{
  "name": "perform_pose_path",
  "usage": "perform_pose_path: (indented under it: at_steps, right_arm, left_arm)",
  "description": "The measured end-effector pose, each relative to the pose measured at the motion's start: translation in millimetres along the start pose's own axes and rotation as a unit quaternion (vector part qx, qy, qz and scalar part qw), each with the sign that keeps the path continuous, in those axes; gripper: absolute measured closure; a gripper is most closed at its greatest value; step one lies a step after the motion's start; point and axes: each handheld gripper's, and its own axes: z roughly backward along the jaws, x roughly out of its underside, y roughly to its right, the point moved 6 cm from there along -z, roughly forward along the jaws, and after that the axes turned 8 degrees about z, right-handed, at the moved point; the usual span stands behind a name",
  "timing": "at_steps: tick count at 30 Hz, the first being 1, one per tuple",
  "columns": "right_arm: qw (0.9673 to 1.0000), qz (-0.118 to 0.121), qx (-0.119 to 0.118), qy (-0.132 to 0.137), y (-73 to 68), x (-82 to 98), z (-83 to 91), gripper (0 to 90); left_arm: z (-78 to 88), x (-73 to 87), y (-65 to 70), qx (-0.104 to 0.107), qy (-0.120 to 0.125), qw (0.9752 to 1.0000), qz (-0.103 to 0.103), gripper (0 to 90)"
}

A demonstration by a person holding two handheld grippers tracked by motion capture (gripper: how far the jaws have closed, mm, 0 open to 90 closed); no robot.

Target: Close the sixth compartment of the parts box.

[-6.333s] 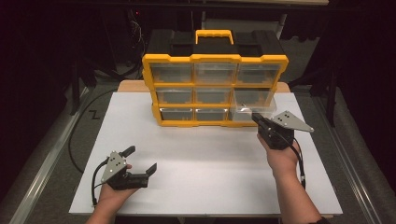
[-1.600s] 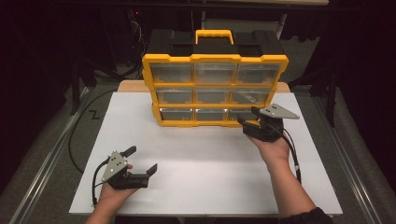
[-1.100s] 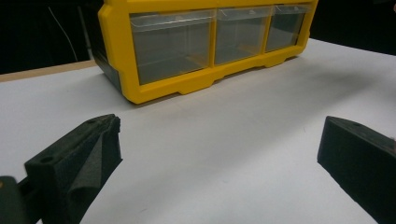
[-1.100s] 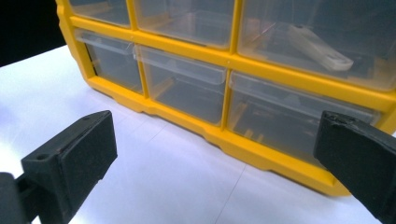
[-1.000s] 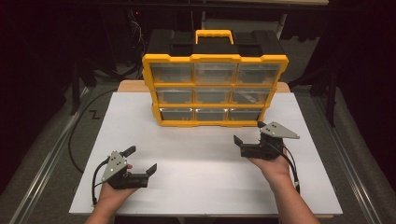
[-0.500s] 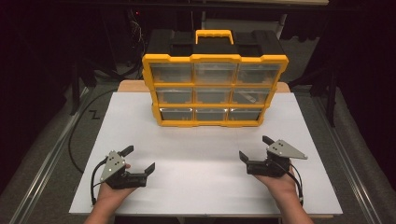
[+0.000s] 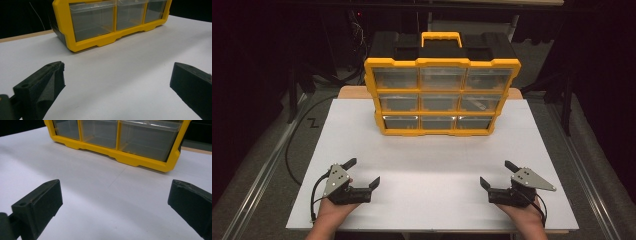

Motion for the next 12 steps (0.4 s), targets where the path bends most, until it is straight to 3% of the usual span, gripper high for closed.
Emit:
perform_pose_path:
  at_steps: [12]
  right_arm:
    - [0.9998, -0.013, 0.013, 0.003, 6.4, 4.6, -0.7, 0.9]
  left_arm:
    - [0.9, -0.3, -1.1, -0.001, 0.001, 1.0000, 0.003, 0.3]
